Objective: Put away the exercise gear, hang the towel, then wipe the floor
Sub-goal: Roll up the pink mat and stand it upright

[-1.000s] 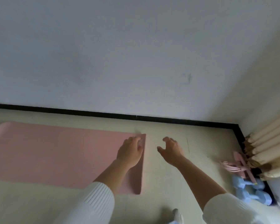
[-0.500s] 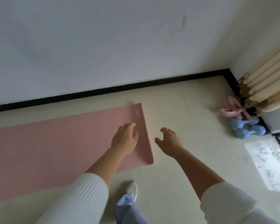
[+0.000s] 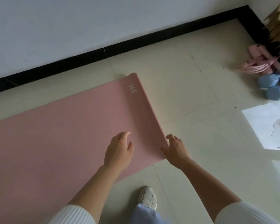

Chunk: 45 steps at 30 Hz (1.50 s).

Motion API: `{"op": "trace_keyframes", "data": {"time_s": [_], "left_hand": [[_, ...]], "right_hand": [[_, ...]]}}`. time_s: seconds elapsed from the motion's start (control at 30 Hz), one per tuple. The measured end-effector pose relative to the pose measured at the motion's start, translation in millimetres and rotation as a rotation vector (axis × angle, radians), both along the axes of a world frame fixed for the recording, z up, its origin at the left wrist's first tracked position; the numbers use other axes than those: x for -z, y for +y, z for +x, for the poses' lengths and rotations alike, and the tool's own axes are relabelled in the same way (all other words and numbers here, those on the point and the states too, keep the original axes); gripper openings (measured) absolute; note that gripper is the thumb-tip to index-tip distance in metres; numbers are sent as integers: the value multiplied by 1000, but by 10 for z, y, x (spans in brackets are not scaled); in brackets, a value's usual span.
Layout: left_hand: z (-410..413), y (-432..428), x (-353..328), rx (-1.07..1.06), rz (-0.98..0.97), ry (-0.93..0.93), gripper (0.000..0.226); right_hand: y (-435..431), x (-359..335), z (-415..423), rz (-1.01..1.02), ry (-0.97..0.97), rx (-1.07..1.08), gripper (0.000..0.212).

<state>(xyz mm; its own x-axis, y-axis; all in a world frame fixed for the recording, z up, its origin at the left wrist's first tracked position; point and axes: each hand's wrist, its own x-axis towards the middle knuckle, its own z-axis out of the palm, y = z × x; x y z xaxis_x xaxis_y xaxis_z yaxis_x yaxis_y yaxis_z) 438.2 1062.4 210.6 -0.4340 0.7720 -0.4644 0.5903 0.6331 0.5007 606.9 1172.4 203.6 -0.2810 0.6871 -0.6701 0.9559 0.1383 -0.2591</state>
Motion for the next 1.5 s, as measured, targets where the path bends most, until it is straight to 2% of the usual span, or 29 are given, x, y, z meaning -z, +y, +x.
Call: {"op": "trace_keyframes", "data": {"time_s": [0.17, 0.3, 0.43, 0.5, 0.6, 0.67, 0.8, 0.93, 1.0, 1.07, 1.2, 1.37, 1.43, 1.5], "left_hand": [[-344, 41, 1571, 143, 71, 46, 46], [-588, -87, 2647, 192, 92, 170, 48], [-747, -190, 3351, 203, 110, 248, 51], [-792, -246, 3558, 203, 149, 272, 51], [-818, -301, 3667, 186, 179, 306, 53], [-826, -314, 3676, 204, 163, 288, 55], [-854, -325, 3660, 199, 180, 239, 56], [-907, -260, 3574, 222, 143, 263, 65], [-920, -214, 3517, 232, 82, 258, 76], [-902, -159, 3434, 234, 49, 254, 82], [-834, 46, 3250, 231, 129, 171, 63], [-798, 212, 3239, 166, -29, 42, 45], [-786, 239, 3210, 129, 28, -23, 44], [-742, 302, 3126, 61, 181, -125, 41]], "right_hand": [[122, 1308, -141, 199, 10, -29, 56], [297, 2104, -352, 293, 60, 69, 58], [416, 2586, -550, 358, 113, 133, 61], [453, 2690, -628, 388, 154, 240, 58], [482, 2739, -676, 444, 226, 378, 32], [455, 2736, -690, 484, 315, 403, 24], [482, 2778, -754, 366, 469, 388, 9], [548, 2826, -822, 288, 241, 261, 79], [497, 2881, -878, 131, 203, 313, 95], [388, 2953, -954, 67, 209, 323, 91], [99, 3007, -1091, 282, 183, 197, 73], [-89, 2971, -1105, 402, 186, 65, 66], [-102, 2928, -1066, 393, 227, 47, 69], [-108, 2888, -1021, 380, 258, -5, 75]]}}
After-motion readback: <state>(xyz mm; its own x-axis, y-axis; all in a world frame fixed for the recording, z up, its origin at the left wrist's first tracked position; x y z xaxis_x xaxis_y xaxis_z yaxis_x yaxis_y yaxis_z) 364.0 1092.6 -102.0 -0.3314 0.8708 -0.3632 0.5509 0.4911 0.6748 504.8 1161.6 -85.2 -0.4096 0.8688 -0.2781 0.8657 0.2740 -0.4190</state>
